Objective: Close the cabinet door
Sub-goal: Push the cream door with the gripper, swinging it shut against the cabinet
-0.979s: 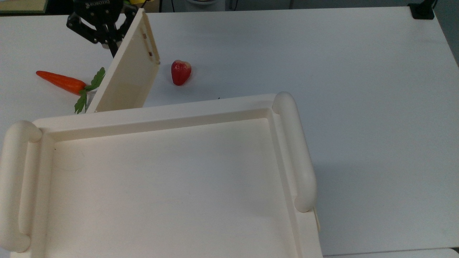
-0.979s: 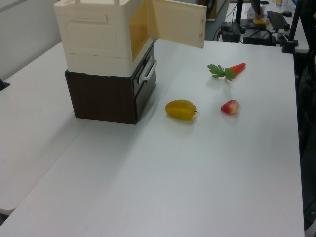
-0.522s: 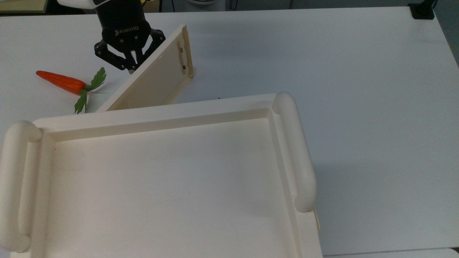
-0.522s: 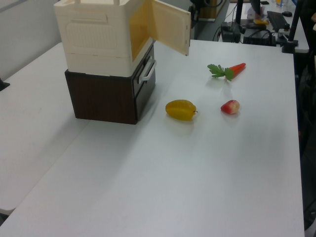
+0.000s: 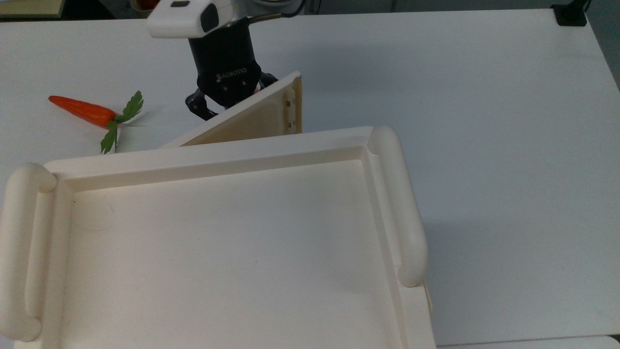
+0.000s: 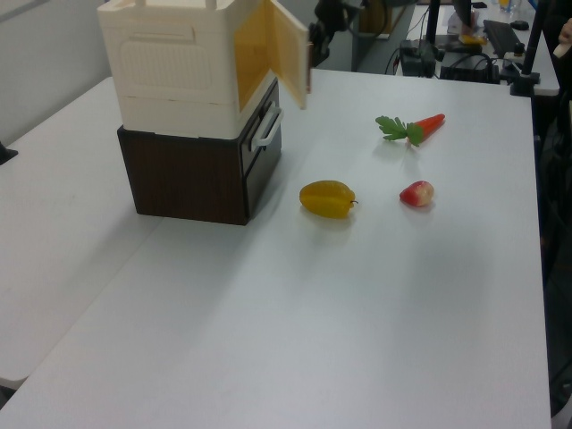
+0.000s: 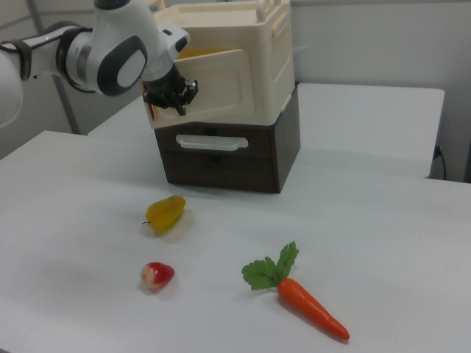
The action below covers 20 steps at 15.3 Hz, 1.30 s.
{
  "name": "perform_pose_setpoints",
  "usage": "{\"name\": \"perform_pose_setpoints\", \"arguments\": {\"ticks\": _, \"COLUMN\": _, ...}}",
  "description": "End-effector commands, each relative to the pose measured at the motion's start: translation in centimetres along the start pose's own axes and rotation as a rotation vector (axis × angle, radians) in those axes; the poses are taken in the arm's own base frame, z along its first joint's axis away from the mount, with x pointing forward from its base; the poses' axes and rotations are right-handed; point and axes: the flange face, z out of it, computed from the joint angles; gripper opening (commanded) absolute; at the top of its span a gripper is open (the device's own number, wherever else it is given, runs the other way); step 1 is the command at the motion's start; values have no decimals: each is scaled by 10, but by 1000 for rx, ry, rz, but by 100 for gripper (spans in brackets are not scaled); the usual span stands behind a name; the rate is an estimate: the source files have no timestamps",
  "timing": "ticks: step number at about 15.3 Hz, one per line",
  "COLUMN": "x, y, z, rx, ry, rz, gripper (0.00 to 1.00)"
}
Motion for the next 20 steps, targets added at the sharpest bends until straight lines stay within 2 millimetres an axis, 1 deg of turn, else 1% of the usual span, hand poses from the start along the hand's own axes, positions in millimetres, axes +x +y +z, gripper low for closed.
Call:
{"name": "perform_pose_setpoints", "arguments": {"ticks": 1, "x": 14, "y": -16, "z": 25, "rx": 6, "ry": 103, "rz": 32, "gripper": 3}}
{"name": "perform_pose_setpoints", "arguments": {"ticks": 3, "x": 21, "y": -24, "z": 28, "rx": -3, "ry": 147, "rz": 72, "gripper": 3}}
{"name": "perform_pose_setpoints", "arguments": {"ticks": 4, "x": 23, "y": -29, "z": 34, "rx": 2, "ry": 154, "rz": 88, "gripper": 3}}
{"name": "perform_pose_setpoints", "arguments": {"ticks": 7, "x": 27, "y": -28, "z": 35, "rx": -18, "ry": 198, "rz": 135, "gripper": 3}}
{"name": "perform_pose_setpoints", "arguments": {"ticks": 8, "x": 30, "y": -27, "z": 39, "rx": -29, "ry": 223, "rz": 161, "gripper": 3}}
{"name": "perform_pose_setpoints", "arguments": {"ticks": 10, "x": 37, "y": -31, "z": 44, "rx": -42, "ry": 259, "rz": 190, "gripper": 3}}
{"name": "perform_pose_setpoints", "arguments": {"ticks": 11, "x": 36, "y": -30, "z": 49, "rx": -48, "ry": 267, "rz": 205, "gripper": 3}}
{"name": "perform_pose_setpoints", "arguments": {"ticks": 13, "x": 41, "y": -30, "z": 45, "rx": -59, "ry": 305, "rz": 234, "gripper": 3}}
{"name": "perform_pose_setpoints", "arguments": {"ticks": 14, "x": 41, "y": -32, "z": 48, "rx": -58, "ry": 312, "rz": 252, "gripper": 3}}
{"name": "perform_pose_setpoints", "arguments": {"ticks": 16, "x": 45, "y": -35, "z": 46, "rx": -58, "ry": 330, "rz": 281, "gripper": 3}}
{"name": "perform_pose_setpoints", "arguments": {"ticks": 20, "x": 44, "y": -37, "z": 48, "rx": -62, "ry": 320, "rz": 269, "gripper": 3}}
